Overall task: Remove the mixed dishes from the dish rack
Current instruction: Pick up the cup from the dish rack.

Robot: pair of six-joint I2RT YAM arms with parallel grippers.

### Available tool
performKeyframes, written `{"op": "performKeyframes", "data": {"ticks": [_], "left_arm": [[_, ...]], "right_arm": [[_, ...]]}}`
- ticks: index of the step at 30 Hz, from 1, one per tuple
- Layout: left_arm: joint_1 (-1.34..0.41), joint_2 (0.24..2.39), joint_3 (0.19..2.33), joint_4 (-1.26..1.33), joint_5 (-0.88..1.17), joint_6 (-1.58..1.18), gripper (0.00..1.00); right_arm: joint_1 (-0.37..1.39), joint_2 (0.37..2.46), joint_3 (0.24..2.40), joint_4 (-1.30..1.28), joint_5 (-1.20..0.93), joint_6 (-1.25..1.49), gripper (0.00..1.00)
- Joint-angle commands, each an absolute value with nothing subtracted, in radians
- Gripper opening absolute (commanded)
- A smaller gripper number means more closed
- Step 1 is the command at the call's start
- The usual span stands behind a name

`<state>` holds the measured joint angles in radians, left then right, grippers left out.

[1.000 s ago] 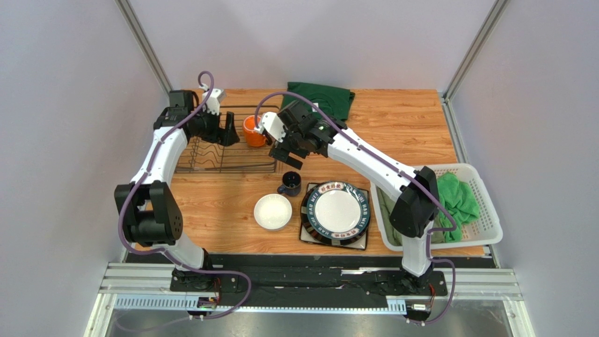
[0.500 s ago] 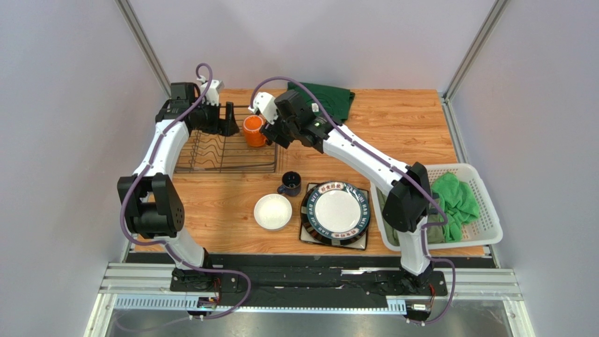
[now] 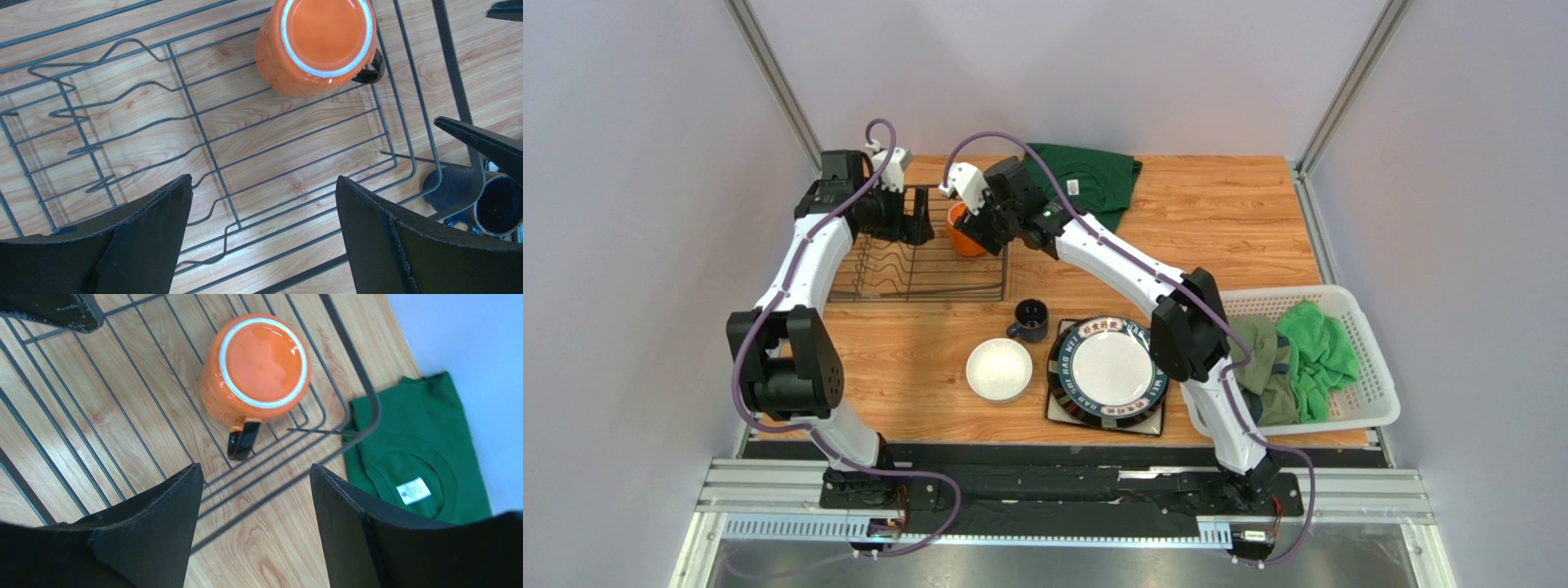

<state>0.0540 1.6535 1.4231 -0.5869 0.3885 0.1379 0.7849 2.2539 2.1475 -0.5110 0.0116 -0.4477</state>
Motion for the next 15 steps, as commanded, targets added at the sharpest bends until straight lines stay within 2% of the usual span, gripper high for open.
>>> {"op": "performKeyframes", "data": {"ticks": [1,15], "left_arm": [[0.067,1.588,1.41,-0.589,0.364,0.178,0.94],[0.097,1.56,1.396,-0.609,0.333,0.244,0.94]], "right_arm": [[0.776,2.296,2.233,-0.449,-0.072,-0.423,0.7],[0.762,2.454,2.344,-0.46,-0.103,-0.469,0.68]]}}
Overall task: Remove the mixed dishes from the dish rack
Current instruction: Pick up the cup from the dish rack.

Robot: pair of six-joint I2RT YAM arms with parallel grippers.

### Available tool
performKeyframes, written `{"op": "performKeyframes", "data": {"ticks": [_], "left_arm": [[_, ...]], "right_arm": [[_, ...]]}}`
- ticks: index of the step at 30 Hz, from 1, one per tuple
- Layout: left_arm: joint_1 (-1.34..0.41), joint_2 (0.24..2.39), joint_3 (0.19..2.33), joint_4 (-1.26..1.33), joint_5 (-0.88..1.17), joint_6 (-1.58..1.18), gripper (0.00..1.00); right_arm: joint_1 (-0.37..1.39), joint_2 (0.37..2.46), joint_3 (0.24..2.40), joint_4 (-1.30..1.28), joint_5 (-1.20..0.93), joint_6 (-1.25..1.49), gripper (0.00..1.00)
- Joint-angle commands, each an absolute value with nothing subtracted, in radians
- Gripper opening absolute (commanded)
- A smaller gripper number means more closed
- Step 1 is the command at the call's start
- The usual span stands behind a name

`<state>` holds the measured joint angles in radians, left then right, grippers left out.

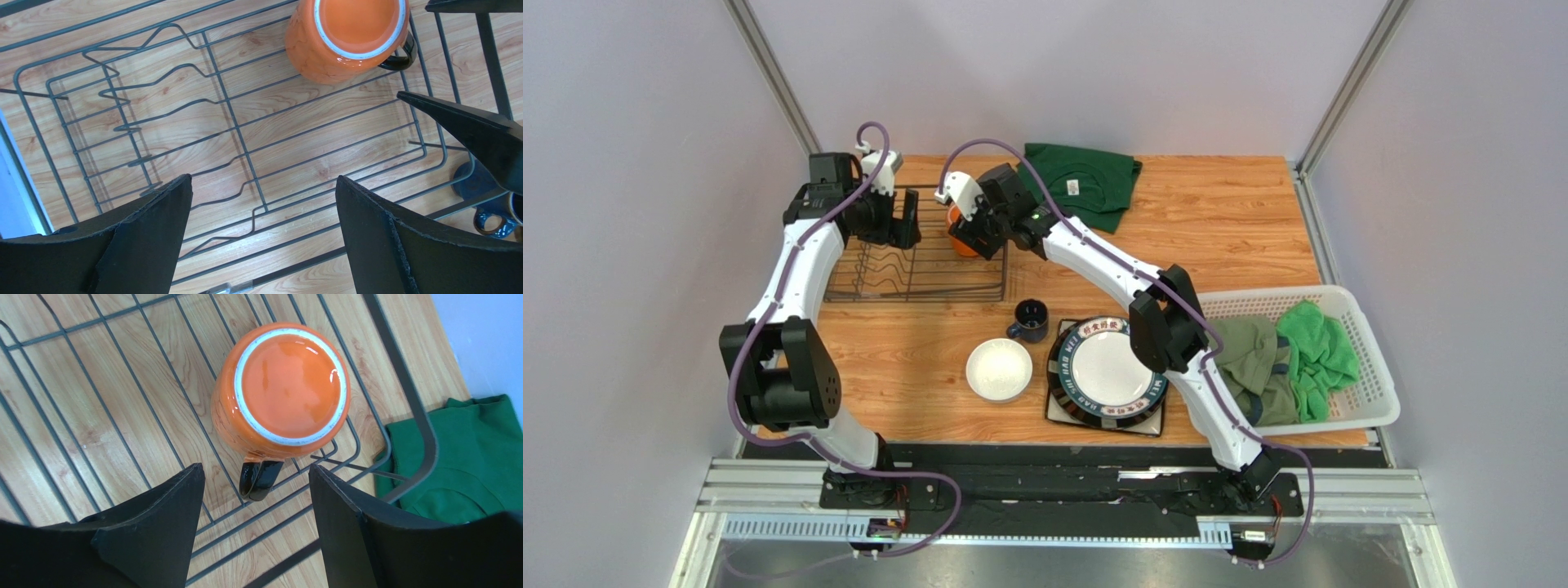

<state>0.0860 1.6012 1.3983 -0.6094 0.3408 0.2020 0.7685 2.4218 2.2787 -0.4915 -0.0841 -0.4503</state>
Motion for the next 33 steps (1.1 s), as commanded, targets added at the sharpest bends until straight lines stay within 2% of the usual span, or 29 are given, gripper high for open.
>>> {"op": "performKeyframes", "data": {"ticks": [1,14,28,33], "left_arm": [[0.098,1.56,1.396,-0.611,0.333,0.244,0.94],[0.103,1.551,1.376,-0.607,0.357,0.27,0.94],[0.104,1.539,1.358,-0.598,0.37,0.285,0.94],[0.104,1.539,1.358,-0.6,0.373,0.291,0.94]], "right_arm": [[0.761,2.46,2.347,-0.462,-0.103,-0.475,0.68],[0.755,2.534,2.393,-0.456,-0.072,-0.515,0.65],[0.753,2.568,2.408,-0.437,-0.046,-0.555,0.53],[0.753,2.588,2.43,-0.428,-0.041,-0.571,0.45]]}}
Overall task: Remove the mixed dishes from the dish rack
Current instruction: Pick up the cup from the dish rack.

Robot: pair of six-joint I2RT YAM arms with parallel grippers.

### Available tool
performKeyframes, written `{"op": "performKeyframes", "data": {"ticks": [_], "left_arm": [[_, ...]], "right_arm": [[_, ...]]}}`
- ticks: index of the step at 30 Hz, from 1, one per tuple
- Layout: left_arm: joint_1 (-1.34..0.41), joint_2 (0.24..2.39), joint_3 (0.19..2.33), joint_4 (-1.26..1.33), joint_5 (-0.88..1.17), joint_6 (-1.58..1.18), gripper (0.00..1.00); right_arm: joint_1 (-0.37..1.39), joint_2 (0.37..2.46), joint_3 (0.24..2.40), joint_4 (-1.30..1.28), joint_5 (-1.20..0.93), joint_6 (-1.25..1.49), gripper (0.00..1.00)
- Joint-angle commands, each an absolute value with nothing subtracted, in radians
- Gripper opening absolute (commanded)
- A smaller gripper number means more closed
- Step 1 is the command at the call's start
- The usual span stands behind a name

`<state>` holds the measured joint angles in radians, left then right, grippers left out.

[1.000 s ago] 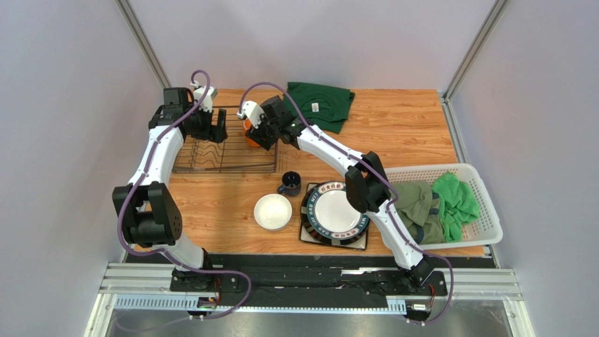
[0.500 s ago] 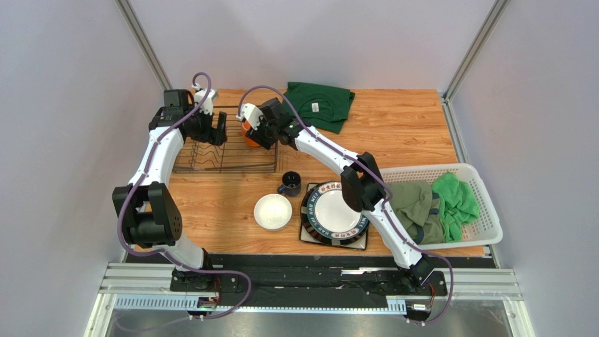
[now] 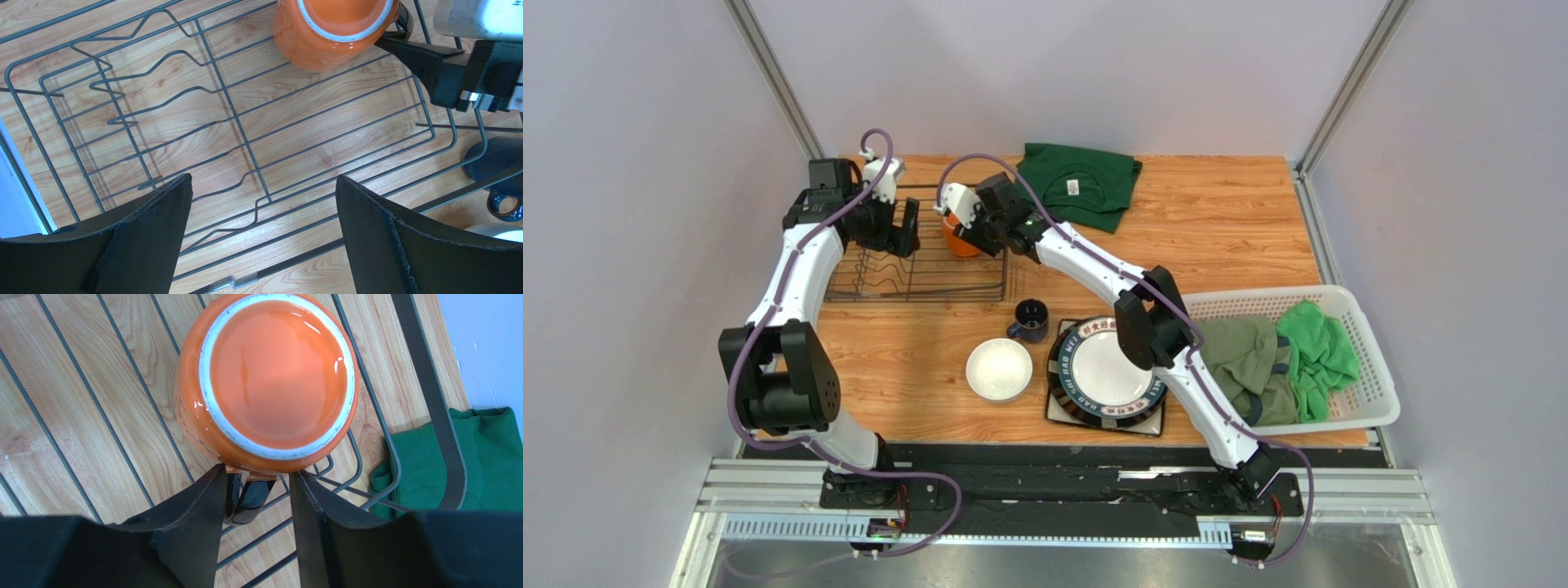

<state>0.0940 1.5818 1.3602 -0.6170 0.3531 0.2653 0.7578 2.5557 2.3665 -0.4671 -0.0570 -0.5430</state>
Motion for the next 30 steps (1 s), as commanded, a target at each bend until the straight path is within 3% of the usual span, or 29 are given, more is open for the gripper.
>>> {"op": "performKeyframes", "data": {"ticks": [1,7,16,21,30], "left_arm": [[0.104,1.539,1.362,-0.6,0.373,0.294,0.94],[0.104,1.542,1.37,-0.6,0.377,0.295,0.94],[0.107,1.542,1.37,-0.603,0.377,0.302,0.94],[0.11,1.542,1.37,-0.603,0.382,0.304,0.94],[0.115,1.534,1.379,-0.617,0.382,0.313,0.94]], "right_arm": [[0.753,2.589,2.43,-0.426,-0.038,-0.574,0.44],[0.753,2.608,2.431,-0.408,-0.031,-0.589,0.4],[0.753,2.609,2.431,-0.396,-0.028,-0.588,0.22],[0.753,2.605,2.43,-0.396,-0.025,-0.578,0.0],[0.753,2.568,2.424,-0.405,-0.035,-0.563,0.0]]}}
